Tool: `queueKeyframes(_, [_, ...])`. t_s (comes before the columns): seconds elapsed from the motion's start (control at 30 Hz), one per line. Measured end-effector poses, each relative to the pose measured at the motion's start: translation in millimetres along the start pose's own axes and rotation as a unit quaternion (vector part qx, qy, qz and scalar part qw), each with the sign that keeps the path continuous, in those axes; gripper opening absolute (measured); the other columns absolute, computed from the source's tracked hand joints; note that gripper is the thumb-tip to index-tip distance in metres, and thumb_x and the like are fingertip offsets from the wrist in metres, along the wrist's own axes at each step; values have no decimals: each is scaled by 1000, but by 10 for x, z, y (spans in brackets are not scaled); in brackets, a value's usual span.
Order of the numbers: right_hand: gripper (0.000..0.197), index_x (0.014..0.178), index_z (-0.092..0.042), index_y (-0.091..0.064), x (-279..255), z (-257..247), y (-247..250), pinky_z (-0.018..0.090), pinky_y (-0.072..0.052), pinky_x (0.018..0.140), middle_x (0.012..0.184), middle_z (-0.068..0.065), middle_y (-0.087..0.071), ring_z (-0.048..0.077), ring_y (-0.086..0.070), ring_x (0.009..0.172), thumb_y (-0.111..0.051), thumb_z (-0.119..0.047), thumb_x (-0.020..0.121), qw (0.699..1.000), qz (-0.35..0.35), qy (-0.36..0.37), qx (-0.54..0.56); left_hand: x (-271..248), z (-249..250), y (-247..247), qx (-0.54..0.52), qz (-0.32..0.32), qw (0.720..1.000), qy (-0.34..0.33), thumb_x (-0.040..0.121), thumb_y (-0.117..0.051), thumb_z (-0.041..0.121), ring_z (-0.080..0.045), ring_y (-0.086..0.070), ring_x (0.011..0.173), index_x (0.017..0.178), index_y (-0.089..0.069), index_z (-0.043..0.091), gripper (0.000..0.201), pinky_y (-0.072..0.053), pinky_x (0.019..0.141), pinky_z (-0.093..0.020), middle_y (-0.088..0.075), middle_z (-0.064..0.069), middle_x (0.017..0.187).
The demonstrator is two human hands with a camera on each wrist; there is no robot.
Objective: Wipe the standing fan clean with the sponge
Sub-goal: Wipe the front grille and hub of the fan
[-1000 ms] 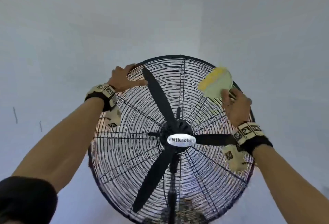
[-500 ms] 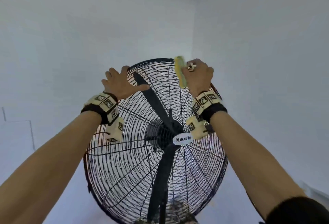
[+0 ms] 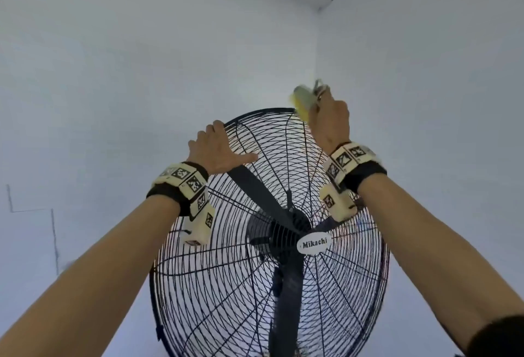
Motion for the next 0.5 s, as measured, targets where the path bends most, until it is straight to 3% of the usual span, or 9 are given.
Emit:
queueKeyframes(0.1, [35,138,-6,-50,275,-42,-88,34,-35,68,106,27,-66,40,-63,94,-41,-22,109,999,2,-6,-33,-35,29,-33,18,8,1000,-4,73,-57,91,-37,-40,139,155,-22,5,124,-38,109,-56,-38,-17,154])
queueKeyframes(0.23, [27,120,-2,-61,272,-439,-352,35,-35,62,89,19,-71,36,-65,76,-45,-21,109,989,-37,134,-41,-32,50,-60,37,10,999,6,75,-53,91,-36,-38,139,155,-21,7,121,-36,108,-54,-37,-16,153])
queueKeyframes(0.37, [23,114,-6,-64,21,-865,-460,35,-37,60,75,13,-67,28,-51,60,-50,-22,106,966,-52,233,99,-22,20,-64,24,12,1000,16,76,-56,89,-35,-38,138,154,-24,6,118,-35,108,-53,-38,-14,151])
queueKeyframes(0.43, [22,119,-11,-64,84,-825,-458,32,-40,63,81,13,-69,27,-57,66,-51,-20,104,966,-62,207,141,-39,13,-49,20,12,1000,12,76,-57,89,-36,-38,139,154,-23,6,118,-35,108,-54,-38,-14,151])
queueKeyframes(0.5, [27,127,-17,-61,281,-569,-388,34,-48,70,90,16,-69,30,-63,78,-48,-19,103,988,-12,110,106,-65,17,-28,23,8,1000,9,76,-57,89,-36,-37,139,154,-23,6,119,-35,108,-55,-38,-14,151])
Point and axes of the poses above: each hand's wrist, its own x-axis towards the middle knuckle, its own y-axis out of the back of the hand, z = x × y, the point moved 3 cm from there along x, towards the middle knuckle
